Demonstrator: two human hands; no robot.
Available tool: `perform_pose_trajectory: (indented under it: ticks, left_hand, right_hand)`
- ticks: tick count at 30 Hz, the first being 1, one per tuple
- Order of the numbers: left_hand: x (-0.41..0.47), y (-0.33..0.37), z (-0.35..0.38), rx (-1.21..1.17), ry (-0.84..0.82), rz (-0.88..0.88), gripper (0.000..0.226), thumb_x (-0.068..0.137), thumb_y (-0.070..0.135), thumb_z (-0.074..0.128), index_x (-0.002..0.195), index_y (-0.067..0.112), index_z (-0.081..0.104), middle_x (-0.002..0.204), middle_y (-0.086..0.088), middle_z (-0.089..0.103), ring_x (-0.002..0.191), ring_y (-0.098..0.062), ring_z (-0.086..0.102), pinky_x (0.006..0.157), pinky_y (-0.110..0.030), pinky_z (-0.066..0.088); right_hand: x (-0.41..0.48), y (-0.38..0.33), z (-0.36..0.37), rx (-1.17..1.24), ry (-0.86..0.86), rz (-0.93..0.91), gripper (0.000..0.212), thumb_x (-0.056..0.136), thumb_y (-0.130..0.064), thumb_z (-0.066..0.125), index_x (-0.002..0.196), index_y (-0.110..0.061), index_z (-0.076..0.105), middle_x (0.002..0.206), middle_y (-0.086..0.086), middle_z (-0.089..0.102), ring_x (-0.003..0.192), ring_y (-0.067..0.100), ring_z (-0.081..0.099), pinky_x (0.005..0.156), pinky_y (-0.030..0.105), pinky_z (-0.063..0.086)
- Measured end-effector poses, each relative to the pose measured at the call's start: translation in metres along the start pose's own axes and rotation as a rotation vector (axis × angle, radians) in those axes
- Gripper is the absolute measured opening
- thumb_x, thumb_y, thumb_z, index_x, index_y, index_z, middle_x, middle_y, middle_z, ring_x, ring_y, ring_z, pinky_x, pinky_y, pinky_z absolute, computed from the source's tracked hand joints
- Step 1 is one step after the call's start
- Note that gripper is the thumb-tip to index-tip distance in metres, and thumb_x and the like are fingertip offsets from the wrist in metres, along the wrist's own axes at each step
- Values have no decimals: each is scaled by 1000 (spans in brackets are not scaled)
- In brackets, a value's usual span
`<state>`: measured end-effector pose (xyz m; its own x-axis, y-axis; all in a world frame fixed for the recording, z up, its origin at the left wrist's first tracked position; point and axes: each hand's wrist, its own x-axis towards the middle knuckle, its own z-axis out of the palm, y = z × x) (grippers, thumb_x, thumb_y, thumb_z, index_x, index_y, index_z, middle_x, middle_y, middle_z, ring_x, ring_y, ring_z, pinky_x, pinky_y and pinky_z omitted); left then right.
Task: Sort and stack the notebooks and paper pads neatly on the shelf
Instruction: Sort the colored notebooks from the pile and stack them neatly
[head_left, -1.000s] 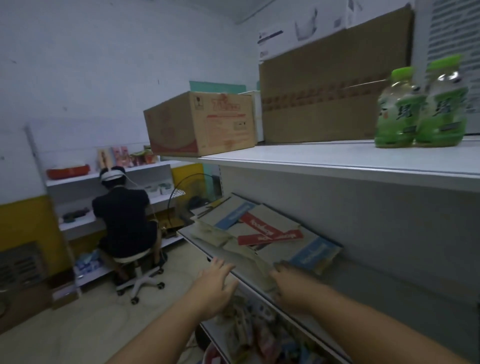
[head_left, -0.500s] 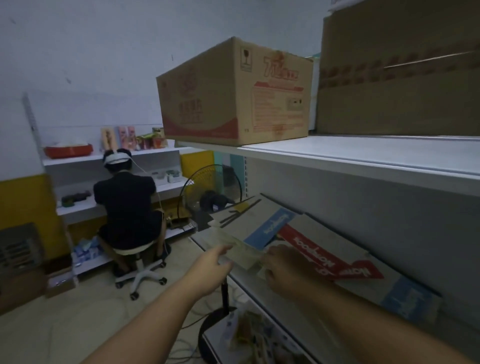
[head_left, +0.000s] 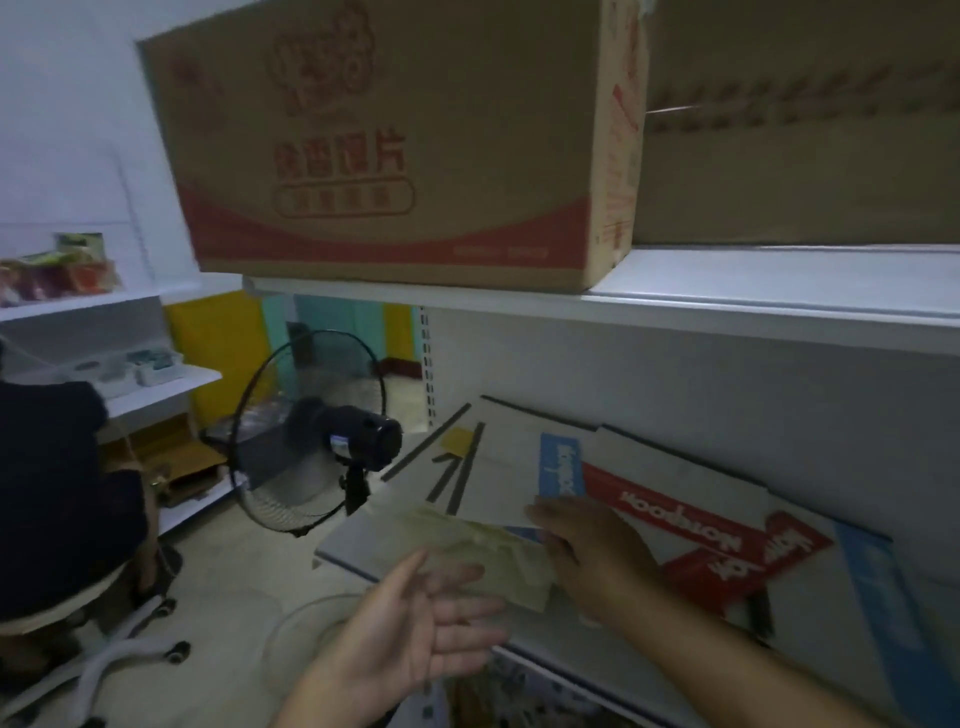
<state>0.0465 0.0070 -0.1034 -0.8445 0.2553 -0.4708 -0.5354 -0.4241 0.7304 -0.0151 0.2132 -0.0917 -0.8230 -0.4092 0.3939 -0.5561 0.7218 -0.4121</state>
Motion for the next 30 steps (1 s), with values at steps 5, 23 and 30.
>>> perform_pose_trajectory:
  ticks: [5,23,30]
  left_hand:
    - [9,14,8,-271,-248,-36,80,69,60,62,127,4,56,118,-33,59,82,-44,69,56,-49,58]
    - [3,30,23,175,314,233,30,78,-6,41,101,4,56,87,-20,57,75,-36,53,51,-32,44]
    - [0,34,21,139,322,245,14,92,12,48,96,6,60,74,-16,62,68,-30,57,47,-29,47]
  right_hand:
    - [-22,-8,-12,60,212,-159,36,78,-12,51,109,-18,68,110,2,70,101,21,63,88,21,46]
    - [22,79,-31,-366,-87,339,35,99,-42,34,120,-22,55,115,6,63,100,21,60,85,32,48]
    - [11,79,-29,-39,489,-245,59,102,-40,22,101,-5,70,91,3,71,83,5,57,82,11,40]
